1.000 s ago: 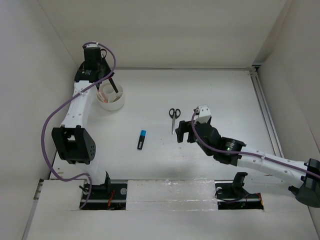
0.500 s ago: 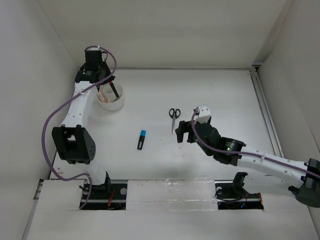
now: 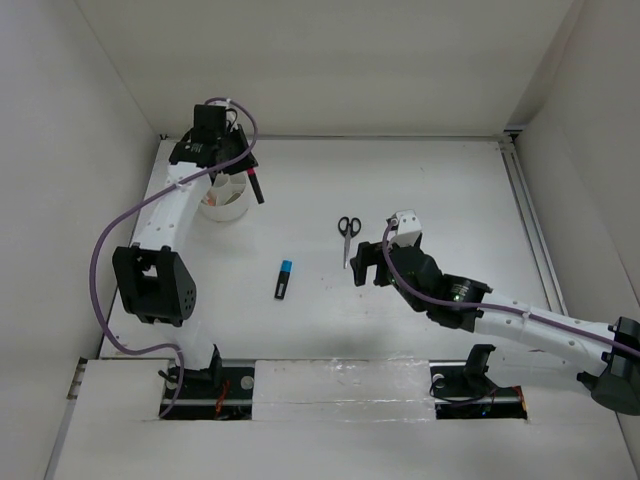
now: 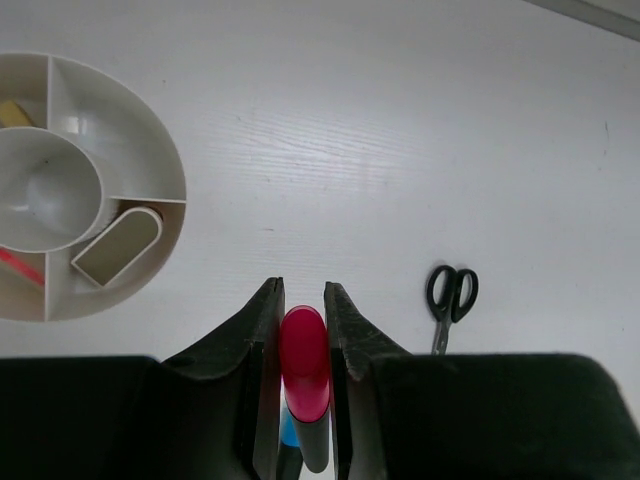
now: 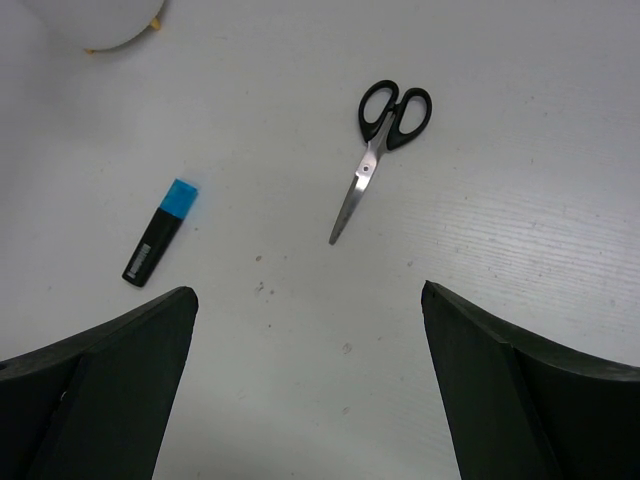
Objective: Sort the stationery into containers
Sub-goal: Place the pen in the storage box.
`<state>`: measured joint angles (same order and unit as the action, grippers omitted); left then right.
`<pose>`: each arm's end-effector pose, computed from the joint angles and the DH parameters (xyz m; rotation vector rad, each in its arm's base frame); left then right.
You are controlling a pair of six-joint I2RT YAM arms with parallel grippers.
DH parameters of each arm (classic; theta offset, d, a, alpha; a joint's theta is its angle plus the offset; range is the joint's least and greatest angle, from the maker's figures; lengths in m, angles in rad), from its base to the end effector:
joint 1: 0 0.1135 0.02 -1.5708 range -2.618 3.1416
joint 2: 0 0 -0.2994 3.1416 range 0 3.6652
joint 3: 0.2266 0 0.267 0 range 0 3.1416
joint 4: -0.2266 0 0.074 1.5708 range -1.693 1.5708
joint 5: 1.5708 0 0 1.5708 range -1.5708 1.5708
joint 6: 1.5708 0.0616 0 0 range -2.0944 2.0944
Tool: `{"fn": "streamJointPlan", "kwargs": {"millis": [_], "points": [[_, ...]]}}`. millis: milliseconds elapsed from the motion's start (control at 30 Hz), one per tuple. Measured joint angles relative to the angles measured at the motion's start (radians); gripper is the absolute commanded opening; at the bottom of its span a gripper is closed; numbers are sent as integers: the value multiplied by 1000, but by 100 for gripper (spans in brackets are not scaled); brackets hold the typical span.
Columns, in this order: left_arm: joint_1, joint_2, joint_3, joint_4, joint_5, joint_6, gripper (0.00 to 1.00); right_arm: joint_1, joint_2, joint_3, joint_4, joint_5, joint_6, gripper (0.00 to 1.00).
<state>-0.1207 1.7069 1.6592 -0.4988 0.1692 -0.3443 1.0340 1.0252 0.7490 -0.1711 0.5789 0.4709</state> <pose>0.4340 -0.0631 0.3876 -0.1373 2.1377 -0.4537 0.1540 0.1929 0.3019 -0.1887 1.9545 0.4106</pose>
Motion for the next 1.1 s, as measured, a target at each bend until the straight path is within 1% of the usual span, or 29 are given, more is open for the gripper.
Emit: {"fn": "streamJointPlan", "kwargs": {"millis": [100,433,667,833,967,1100], "points": [[-21,0,-18,0,-3,0,0,0,0,0,0,0,0,100],[-13,0,-48,-2,-13,-2,0,-8,-6,0,0,-3,0,100],[-13,-2,-84,42,-18,-8,0,-8,-10,0,1,-12,-3,100],[-13,-21,-113,86,-80,-12,0,-8,-9,0,0,-27,-9,100],[-13,-29,-113,140,-159,-5,0,-7,-9,0,0,-38,-11,100],[0,-29,-112,195,-200,0,0,-8,-9,0,2,-51,-12,100]]}}
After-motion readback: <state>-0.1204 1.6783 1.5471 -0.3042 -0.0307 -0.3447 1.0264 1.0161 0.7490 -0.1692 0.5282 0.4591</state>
